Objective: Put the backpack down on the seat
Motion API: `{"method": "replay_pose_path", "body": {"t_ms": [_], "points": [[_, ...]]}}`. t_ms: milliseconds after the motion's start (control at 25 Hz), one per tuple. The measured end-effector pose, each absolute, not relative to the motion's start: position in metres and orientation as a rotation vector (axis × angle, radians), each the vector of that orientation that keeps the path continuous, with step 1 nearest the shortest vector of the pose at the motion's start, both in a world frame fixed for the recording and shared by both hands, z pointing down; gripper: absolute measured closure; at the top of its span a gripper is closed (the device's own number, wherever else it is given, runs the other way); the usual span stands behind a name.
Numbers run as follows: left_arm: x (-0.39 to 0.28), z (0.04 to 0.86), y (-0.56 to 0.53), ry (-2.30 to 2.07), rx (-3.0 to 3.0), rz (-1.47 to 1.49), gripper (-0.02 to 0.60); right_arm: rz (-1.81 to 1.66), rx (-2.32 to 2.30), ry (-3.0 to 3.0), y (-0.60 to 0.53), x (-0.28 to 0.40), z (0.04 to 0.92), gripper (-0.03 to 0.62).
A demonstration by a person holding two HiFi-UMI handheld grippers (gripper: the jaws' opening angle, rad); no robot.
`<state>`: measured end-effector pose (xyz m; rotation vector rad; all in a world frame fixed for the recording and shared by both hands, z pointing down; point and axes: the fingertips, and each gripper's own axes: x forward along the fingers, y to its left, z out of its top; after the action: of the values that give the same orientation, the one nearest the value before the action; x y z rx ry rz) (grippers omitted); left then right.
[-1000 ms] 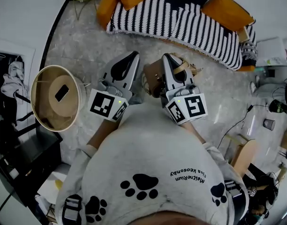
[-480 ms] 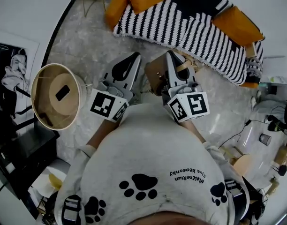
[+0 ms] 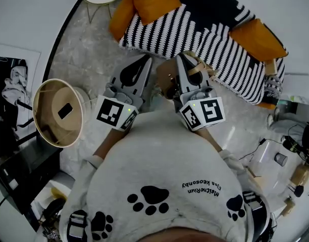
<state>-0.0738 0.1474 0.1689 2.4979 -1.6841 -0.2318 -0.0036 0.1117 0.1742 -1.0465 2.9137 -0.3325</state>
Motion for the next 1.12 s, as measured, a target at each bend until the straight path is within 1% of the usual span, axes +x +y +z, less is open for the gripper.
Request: {"method": "replay_pose_path", "body": {"t_ms": [280,520,760,1120], "points": [[-0.065,0.168,0.060,-1.723,2.475,-0.232,0.560,-0.352,-0.987,2.940,0.024,0.004,0.176,0.562],[-0.041,0.175,0.008,-1.729,2.465,-0.215,0.560,-0.402,-0.949,2.923,-0.033,0.025,0.180,0.562],[-0.034,0.177,-0.013,-1.739,2.438,-0.194,0.560,-0.447,-0.954,2.915,-0.057,0.037,0.184,0.562],[-0.049,0.194,-0.044,-1.710,2.418,-0.166,0.560,-0.496,-0.980,2.916,-0.083,0.024,0.203,0.562]]}}
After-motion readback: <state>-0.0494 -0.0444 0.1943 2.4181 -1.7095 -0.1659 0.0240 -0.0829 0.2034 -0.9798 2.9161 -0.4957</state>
